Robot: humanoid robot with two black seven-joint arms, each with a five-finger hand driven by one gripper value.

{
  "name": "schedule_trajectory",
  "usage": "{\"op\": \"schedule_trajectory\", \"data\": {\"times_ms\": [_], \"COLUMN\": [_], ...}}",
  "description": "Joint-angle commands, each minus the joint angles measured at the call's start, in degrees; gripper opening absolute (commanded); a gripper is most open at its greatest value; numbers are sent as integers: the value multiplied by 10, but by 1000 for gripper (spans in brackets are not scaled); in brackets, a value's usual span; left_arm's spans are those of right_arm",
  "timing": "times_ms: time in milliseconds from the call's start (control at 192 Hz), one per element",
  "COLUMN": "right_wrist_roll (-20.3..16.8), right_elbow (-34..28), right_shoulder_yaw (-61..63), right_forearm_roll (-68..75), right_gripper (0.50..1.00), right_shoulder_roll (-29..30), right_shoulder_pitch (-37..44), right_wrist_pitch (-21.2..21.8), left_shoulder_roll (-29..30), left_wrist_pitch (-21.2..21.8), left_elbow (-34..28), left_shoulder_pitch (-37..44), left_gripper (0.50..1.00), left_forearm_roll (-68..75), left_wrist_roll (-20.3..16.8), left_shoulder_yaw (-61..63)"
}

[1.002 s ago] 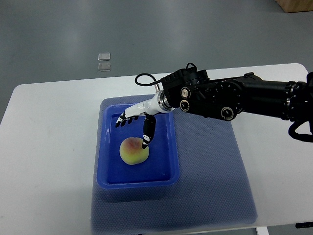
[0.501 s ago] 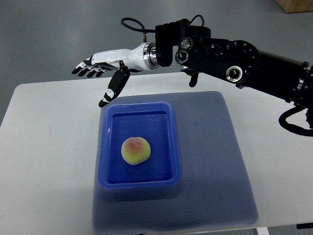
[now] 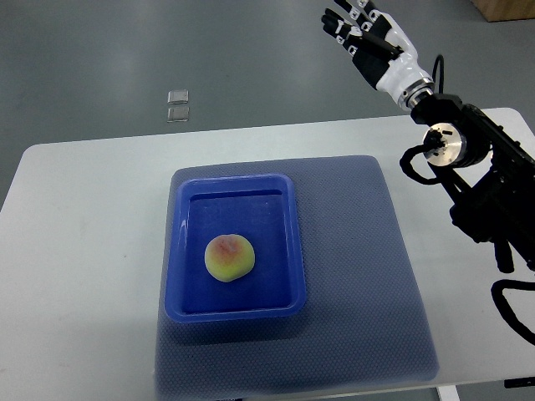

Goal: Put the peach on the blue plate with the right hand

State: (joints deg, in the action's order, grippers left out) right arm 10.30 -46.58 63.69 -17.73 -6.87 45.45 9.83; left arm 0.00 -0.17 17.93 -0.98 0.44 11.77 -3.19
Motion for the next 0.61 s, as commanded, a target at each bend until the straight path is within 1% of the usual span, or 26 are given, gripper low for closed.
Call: {"op": "schedule_trajectory", "data": {"times_ms": [0,68,73,94,183,188,277,334,339,381,606], "right_wrist_roll": [1,1,2,2,2,2,3,3,9,13,14], "right_elbow": [25,29,42,47,55,59,60,61,61,63,67], "right_shoulder_yaw": [7,7,8,8,7,6,5,5,5,4,3], "right_forearm_roll": [97,111,141,151,158,158,156,156,153,153,152], "right_gripper": [932,932,932,932,932,932,932,932,932,932,932], "right_shoulder_roll": [0,0,0,-1,0,0,1,1,10,17,22], "right_shoulder_pitch": [-24,-26,-34,-37,-43,-47,-55,-55,-59,-62,-69], "right_wrist_pitch": [-2,-2,3,6,12,21,37,37,35,39,40], "left_shoulder_roll": [0,0,0,0,0,0,0,0,0,0,0], "left_wrist_pitch": [0,0,0,0,0,0,0,0,0,0,0], "left_elbow": [0,0,0,0,0,0,0,0,0,0,0], "left_shoulder_pitch": [-1,0,0,0,0,0,-1,0,0,0,0], "left_gripper": [1000,1000,1000,1000,1000,1000,1000,1000,1000,1000,1000], "left_forearm_roll": [0,0,0,0,0,0,0,0,0,0,-1], "left_wrist_roll": [0,0,0,0,0,0,0,0,0,0,0], "left_shoulder_yaw": [0,0,-1,0,-1,-1,-1,-1,-1,-1,-1]}}
